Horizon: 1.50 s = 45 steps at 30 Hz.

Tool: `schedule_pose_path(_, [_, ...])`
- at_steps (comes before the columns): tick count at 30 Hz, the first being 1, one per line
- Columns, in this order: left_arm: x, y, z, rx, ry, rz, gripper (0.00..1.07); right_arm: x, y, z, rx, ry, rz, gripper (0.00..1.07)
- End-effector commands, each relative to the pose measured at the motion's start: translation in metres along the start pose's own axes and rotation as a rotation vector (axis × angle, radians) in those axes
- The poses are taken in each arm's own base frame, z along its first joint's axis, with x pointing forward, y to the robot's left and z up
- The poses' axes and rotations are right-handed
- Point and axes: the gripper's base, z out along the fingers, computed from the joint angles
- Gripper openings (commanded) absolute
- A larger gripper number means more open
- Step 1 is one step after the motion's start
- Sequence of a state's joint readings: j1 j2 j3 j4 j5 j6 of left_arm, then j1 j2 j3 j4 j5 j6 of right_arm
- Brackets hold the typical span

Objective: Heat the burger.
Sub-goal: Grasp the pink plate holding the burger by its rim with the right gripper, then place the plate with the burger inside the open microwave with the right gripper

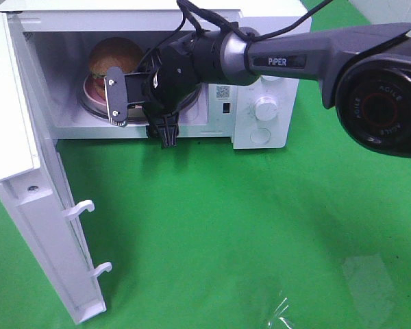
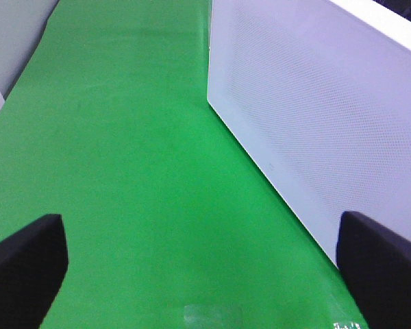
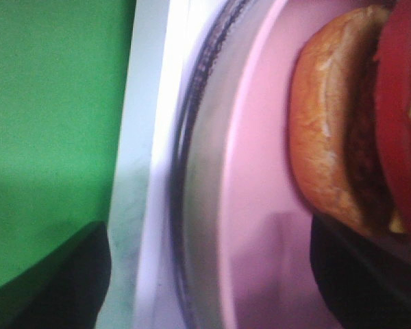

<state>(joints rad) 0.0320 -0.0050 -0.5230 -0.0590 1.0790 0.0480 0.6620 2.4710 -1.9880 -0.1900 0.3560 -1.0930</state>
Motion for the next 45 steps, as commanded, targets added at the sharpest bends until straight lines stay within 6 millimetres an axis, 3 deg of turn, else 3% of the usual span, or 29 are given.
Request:
schedule_pose_path(1, [0.0, 0.0, 0.0, -0.004, -0.012, -0.001, 1.0, 0.0, 0.002, 0.003, -0.003, 0.0, 0.016, 0.75])
schedule_pose_path(8, [0.0, 0.0, 0.0, -0.005, -0.012, 0.0, 1.0, 0.0, 0.003, 0.004, -0.008, -0.005, 0.033, 0.63])
schedule_pose_path(9, [0.0, 0.0, 0.0, -0.005, -0.012, 0.0, 1.0, 0.0, 0.003, 0.004, -0.01, -0.004, 0.034, 0.51])
schedule_pose_path(10, [0.0, 0.0, 0.0, -0.005, -0.012, 0.0, 1.0, 0.0, 0.003, 0.004, -0.01, -0.004, 0.034, 0.51])
schedule_pose_path(12, [0.0, 0.0, 0.0, -0.005, -0.012, 0.0, 1.0, 0.0, 0.003, 0.003, -0.019, 0.001, 0.043, 0.25])
schedule_pose_path(15, [0.0, 0.0, 0.0, -0.005, -0.012, 0.0, 1.0, 0.0, 0.003, 0.003, -0.022, 0.003, 0.046, 0.19])
schedule_pose_path(16, [0.0, 0.0, 0.0, -0.005, -0.012, 0.0, 1.0, 0.001, 0.004, 0.002, -0.027, 0.005, 0.059, 0.07])
schedule_pose_path(17, [0.0, 0.0, 0.0, -0.005, -0.012, 0.0, 1.0, 0.001, 0.004, 0.002, -0.027, 0.005, 0.059, 0.07])
schedule_pose_path(18, [0.0, 0.0, 0.0, -0.005, -0.012, 0.0, 1.0, 0.001, 0.003, 0.002, -0.027, 0.006, 0.065, 0.0])
schedule_pose_path(29, [0.0, 0.0, 0.0, -0.005, -0.012, 0.0, 1.0, 0.001, 0.005, -0.001, -0.061, 0.023, 0.06, 0.0])
schedule_pose_path(45, [0.0, 0.0, 0.0, -0.005, -0.012, 0.0, 1.0, -0.004, -0.003, -0.033, -0.045, 0.006, -0.105, 0.0])
